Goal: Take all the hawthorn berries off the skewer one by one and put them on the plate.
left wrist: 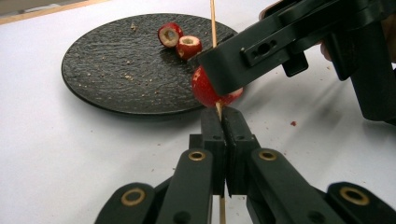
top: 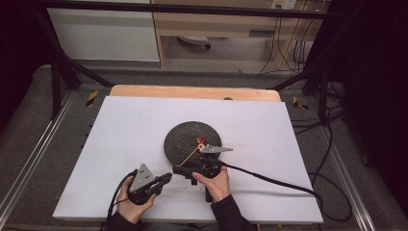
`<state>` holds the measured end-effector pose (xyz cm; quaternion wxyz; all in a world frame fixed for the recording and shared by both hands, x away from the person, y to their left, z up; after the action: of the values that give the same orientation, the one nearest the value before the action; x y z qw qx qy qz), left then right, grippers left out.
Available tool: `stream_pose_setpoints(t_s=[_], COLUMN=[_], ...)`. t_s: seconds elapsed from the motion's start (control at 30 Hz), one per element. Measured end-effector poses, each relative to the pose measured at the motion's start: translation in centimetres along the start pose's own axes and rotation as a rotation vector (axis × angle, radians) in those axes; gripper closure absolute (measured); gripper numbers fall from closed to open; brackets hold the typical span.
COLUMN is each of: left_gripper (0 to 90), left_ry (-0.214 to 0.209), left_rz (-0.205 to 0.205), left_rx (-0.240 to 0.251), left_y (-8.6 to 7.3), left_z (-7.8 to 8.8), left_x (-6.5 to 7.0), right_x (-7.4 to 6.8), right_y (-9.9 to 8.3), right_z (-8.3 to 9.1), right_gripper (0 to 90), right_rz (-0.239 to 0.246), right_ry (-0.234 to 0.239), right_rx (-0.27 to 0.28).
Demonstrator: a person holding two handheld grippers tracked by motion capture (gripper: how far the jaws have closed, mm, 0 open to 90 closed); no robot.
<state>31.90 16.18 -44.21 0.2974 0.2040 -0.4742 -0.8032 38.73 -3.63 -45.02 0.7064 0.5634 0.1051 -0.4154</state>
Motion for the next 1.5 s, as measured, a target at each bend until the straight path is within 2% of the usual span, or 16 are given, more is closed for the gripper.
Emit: stream_pose_setpoints(t_s=[0.27,0.6,1.07,1.5], left_gripper=[88.4,88.4,88.4,88.4], left_ry=[-0.002,-0.001,0.009,0.008], left_rz=[-0.001,-0.003,0.006,0.006], left_rx=[-0.001,0.018,0.042,0.049], left_y=[0.0,0.1,0.4,0.5], left_z=[0.0,0.2,0.8,1.0], left_x=[0.0,0.1,-0.3,-0.3], right_x=[-0.1,-0.1,0.1,1.0], right_y=[-0.1,0.5,2.7,6.1], right_z=[0.0,0.4,1.5,4.3], right_gripper=[60.5,63.8,64.1,64.4], right_rz=[-0.029,-0.036,-0.014,0.000], right_ry=[0.027,0.043,-0.011,-0.095], right_rx=[-0.020,-0.026,0.033,0.123])
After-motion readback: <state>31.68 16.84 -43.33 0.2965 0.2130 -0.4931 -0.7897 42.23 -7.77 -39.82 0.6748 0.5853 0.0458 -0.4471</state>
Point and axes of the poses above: each handheld gripper's, and its own axes: z roughly backward along the jaws, y roughly out of its top, x roughly to its right, the point moved 2 cm from there along -z, roughly forward along the jaws, and after that the axes turned 4 degrees about -z, right-handed, at the moved point
